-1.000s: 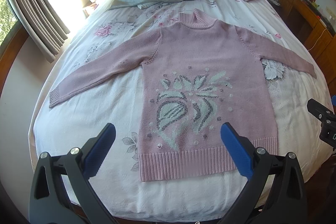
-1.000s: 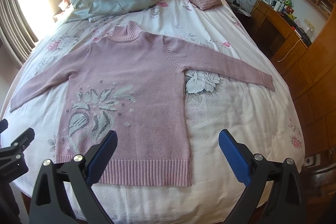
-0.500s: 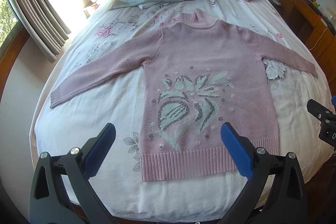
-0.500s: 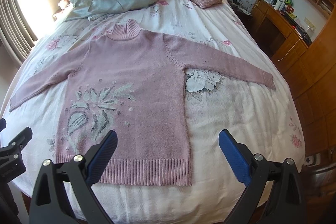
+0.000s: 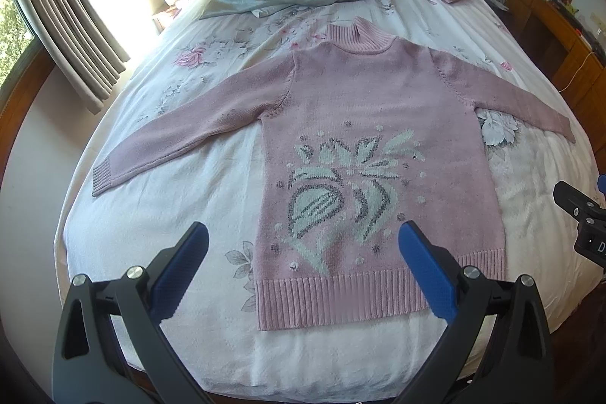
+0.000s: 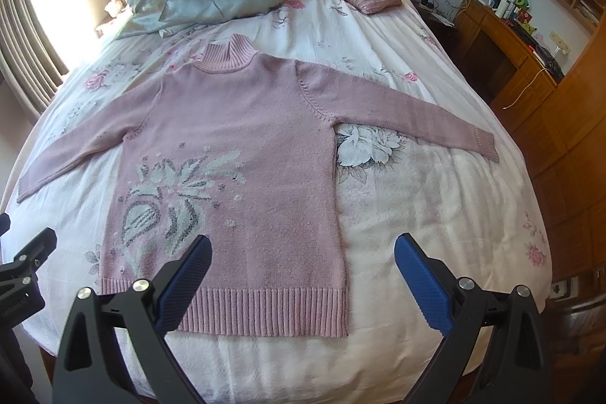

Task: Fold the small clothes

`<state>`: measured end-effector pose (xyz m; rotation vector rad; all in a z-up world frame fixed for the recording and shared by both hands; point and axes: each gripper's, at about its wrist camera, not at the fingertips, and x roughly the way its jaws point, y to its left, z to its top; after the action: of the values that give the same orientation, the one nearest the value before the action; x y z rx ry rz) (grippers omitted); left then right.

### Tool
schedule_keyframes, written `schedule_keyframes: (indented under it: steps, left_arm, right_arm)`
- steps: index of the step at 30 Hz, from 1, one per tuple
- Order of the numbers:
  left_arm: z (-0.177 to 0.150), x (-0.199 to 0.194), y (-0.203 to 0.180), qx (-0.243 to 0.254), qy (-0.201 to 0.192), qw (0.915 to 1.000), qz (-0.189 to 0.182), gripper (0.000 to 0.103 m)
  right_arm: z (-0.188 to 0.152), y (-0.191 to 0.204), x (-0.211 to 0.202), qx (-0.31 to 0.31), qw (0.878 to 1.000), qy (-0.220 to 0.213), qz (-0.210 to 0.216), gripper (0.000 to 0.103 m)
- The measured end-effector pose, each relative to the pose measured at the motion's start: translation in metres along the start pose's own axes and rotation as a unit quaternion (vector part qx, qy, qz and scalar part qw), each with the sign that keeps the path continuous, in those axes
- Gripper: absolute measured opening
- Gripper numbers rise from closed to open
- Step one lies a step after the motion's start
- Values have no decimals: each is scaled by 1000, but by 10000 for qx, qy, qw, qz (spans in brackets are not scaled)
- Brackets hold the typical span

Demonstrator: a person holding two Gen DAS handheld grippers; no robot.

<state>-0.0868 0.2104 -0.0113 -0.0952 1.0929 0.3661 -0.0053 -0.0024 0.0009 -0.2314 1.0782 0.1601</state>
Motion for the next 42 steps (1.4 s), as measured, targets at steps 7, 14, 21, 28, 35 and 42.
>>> schedule_keyframes:
  steps: [7,14,21,28,35,42]
  left_arm:
    - [2,-1,1,3,-28,10000,-4,100]
    - [4,-6,2,31,-98,9999,2,100]
    - [4,-6,2,34,-101,9999,3,100]
    - [4,-7,3,16,-109,9999,9,100]
    - [4,-7,3,16,-138,9999,-6,100]
    - [8,7,-1,-332,-183,9981,-493,100]
  right_arm:
    - [2,1,0,31,10000,-32,13,98]
    - [2,1,-2,32,10000,-57,2,98]
    - [1,1,-4,38,10000,-74,-15,98]
    - [0,1,-6,23,10000,-87,-38,98]
    - [3,-3,-8,27,9999,-120,10,98]
    - [10,-39,7,52,9989,-368,296,98]
